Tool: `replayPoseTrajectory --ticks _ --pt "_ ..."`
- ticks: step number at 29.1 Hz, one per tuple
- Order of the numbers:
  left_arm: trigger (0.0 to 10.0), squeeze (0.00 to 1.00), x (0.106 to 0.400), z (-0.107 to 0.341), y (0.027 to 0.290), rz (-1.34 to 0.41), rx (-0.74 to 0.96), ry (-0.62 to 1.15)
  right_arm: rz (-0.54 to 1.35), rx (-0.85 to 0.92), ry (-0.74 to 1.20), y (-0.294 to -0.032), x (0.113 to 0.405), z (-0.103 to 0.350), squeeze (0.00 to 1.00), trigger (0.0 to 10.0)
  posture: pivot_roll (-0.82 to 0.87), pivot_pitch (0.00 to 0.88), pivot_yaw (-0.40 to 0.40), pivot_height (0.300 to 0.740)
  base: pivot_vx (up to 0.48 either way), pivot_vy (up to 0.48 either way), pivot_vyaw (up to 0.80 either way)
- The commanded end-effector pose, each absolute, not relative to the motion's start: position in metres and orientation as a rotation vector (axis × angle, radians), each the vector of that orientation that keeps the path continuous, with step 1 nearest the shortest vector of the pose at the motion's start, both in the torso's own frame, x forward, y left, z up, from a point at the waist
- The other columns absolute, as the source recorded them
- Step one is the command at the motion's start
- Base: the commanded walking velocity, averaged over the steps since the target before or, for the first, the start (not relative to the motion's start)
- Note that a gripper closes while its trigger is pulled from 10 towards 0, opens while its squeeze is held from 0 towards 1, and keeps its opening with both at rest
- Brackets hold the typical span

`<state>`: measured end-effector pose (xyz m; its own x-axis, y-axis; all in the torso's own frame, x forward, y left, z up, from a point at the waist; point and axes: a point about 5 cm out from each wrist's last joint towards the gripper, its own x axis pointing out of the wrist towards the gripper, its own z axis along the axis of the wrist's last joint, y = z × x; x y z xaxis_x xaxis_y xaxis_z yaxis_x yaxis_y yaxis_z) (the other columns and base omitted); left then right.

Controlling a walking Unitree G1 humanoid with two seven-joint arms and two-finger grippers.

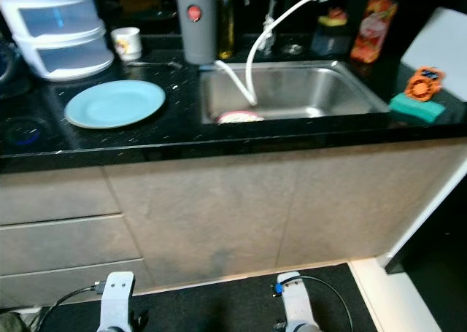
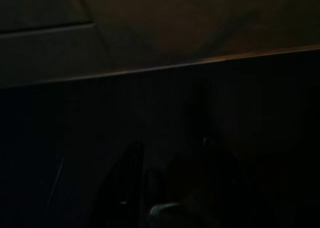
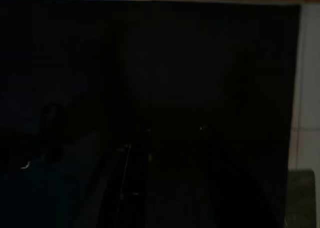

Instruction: Kitchen organization

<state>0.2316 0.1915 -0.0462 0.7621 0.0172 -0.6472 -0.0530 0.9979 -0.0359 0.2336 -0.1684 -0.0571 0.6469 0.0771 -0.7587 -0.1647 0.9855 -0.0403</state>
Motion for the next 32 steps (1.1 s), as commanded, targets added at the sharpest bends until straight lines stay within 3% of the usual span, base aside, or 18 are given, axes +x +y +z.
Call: replayPoseTrajectory --ticks 1,13,23,32 --pt "10.0 0.00 0.224 -0.051 0.196 0.062 -0.069 0.723 0.155 -0.096 0.869 -0.163 0.229 -0.061 0.00 10.0 0.05 0.092 -0.030 0.740 0.000 0.000 0.00" --pt "10.0 0.00 0.225 -0.050 0.201 0.050 -0.036 0.714 0.110 -0.001 0.868 -0.162 0.228 -0.061 0.00 10.0 0.07 0.078 -0.011 0.740 0.000 0.000 0.00" --pt "10.0 0.00 0.239 -0.036 0.214 -0.001 0.042 0.668 0.077 0.136 0.838 -0.148 0.228 -0.061 0.00 10.0 0.15 0.048 0.105 0.740 0.000 0.000 0.00" --pt "10.0 0.00 0.245 -0.033 0.215 -0.003 0.035 0.660 0.072 0.125 0.837 -0.145 0.223 -0.064 0.00 10.0 0.12 0.039 0.131 0.740 0.000 0.000 0.00"
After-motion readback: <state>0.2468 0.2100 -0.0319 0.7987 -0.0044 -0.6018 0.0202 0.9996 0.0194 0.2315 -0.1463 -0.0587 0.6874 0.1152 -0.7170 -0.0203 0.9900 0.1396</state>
